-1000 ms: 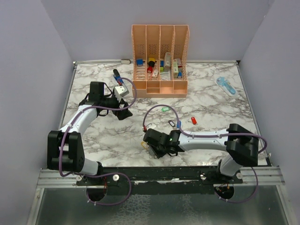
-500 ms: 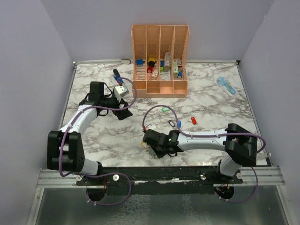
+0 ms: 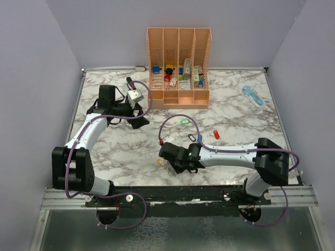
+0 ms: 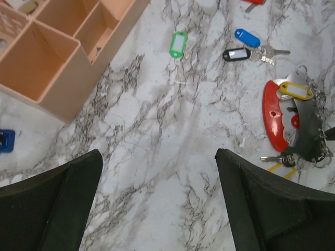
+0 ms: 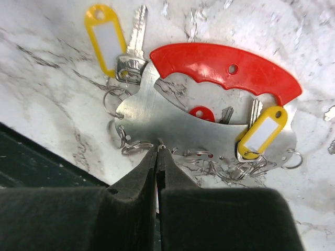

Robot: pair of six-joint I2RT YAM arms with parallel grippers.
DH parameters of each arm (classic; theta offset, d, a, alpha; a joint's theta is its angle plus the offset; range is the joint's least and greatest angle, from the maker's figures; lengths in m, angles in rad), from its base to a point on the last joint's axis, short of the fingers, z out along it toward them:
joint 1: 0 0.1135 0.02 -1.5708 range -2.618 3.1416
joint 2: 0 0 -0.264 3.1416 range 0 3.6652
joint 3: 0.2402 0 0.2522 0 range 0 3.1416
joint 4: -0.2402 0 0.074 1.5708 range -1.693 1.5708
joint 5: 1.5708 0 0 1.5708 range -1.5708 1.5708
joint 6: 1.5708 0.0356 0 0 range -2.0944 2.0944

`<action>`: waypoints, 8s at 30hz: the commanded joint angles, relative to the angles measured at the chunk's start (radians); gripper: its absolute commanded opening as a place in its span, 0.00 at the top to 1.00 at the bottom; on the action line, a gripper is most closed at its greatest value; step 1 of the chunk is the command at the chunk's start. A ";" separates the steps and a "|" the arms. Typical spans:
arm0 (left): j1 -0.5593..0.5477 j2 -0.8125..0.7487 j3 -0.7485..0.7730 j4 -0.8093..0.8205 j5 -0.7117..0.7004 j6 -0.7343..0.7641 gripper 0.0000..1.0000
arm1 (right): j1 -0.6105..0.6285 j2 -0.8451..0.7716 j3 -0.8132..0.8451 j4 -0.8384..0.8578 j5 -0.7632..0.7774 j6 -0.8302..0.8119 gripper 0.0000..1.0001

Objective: Put the keys on the keyring

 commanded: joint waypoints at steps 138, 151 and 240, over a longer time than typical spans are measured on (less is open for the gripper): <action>-0.367 0.074 0.504 -0.780 0.383 0.464 0.01 | -0.008 -0.410 0.331 -0.261 0.198 0.034 0.99; -0.109 0.076 0.447 -0.629 0.421 0.375 0.01 | -0.025 -0.464 0.114 -0.324 0.291 0.278 0.49; -0.066 0.092 0.202 0.297 0.025 -0.673 0.01 | -0.126 -0.073 0.082 -0.191 -0.169 0.222 0.76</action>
